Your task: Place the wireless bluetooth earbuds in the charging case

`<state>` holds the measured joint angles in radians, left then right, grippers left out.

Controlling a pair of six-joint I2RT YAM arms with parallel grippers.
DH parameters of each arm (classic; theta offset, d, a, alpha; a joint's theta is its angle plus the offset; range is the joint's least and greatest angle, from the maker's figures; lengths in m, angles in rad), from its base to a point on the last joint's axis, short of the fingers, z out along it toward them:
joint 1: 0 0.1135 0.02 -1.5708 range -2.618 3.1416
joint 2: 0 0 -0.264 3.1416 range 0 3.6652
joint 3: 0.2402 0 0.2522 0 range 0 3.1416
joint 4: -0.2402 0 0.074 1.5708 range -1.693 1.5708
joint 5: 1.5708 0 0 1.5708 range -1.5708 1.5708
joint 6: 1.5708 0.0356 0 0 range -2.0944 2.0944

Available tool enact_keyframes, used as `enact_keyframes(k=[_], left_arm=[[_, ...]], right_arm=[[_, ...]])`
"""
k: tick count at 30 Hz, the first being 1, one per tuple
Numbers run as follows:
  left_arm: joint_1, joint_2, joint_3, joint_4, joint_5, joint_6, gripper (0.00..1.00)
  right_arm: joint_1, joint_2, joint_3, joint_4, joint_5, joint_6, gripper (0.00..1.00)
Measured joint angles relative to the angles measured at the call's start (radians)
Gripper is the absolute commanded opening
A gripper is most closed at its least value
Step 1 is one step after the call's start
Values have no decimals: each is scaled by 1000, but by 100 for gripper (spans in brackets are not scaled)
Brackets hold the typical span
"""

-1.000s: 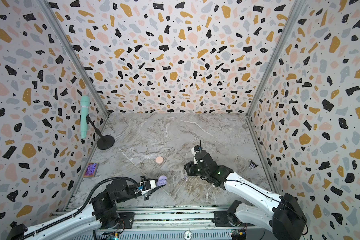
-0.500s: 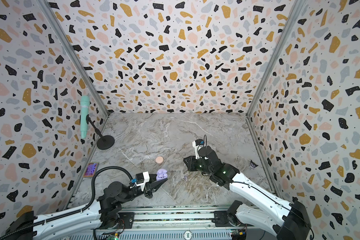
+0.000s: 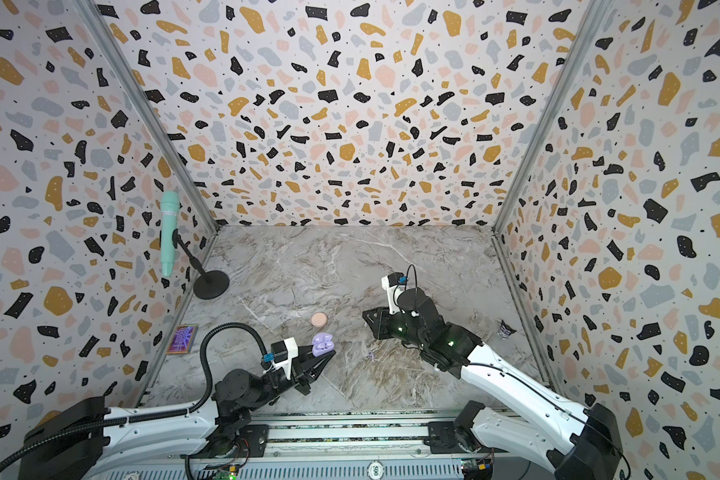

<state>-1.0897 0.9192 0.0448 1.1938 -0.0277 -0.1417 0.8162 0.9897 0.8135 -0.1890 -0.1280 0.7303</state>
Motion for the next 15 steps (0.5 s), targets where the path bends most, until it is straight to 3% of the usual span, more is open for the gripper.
enact_keyframes(k=[15], left_arm=[[0,80,-5,77,-44,-15,0]], right_arm=[[97,0,45,55,5,-18,20]])
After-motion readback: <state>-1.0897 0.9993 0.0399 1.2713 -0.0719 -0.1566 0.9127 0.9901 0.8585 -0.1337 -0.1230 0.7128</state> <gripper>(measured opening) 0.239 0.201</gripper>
